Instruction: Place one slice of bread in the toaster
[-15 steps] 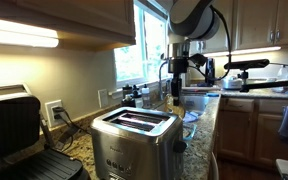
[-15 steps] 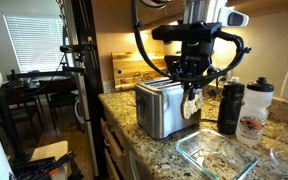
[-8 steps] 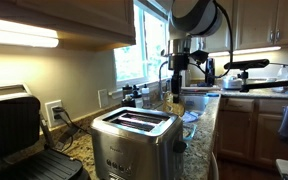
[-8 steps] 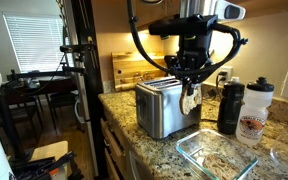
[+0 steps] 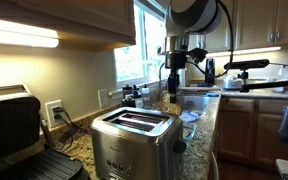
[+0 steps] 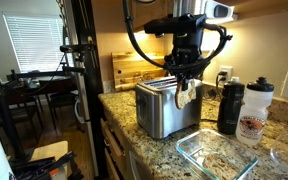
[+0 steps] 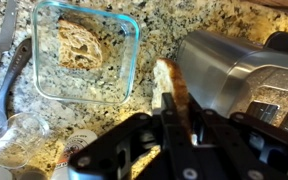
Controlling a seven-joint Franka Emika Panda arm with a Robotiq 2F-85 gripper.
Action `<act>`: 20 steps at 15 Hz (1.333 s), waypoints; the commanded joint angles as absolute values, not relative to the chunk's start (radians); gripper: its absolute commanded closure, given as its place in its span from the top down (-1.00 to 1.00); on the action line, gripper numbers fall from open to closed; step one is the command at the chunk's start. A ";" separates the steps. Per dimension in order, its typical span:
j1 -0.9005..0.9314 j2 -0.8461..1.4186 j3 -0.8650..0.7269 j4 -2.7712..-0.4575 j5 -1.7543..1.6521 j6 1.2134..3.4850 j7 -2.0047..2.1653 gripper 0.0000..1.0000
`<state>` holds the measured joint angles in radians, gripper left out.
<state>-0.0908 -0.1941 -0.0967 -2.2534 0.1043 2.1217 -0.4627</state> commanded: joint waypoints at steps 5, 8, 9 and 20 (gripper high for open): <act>-0.044 -0.290 -0.057 -2.335 0.064 2.184 -0.342 -0.85; -0.029 -0.309 -0.035 -2.347 0.054 2.190 -0.292 -0.85; -0.026 -0.312 -0.030 -2.347 0.049 2.190 -0.278 -0.85; 0.000 -0.373 0.029 -2.352 -0.023 2.175 -0.128 -0.85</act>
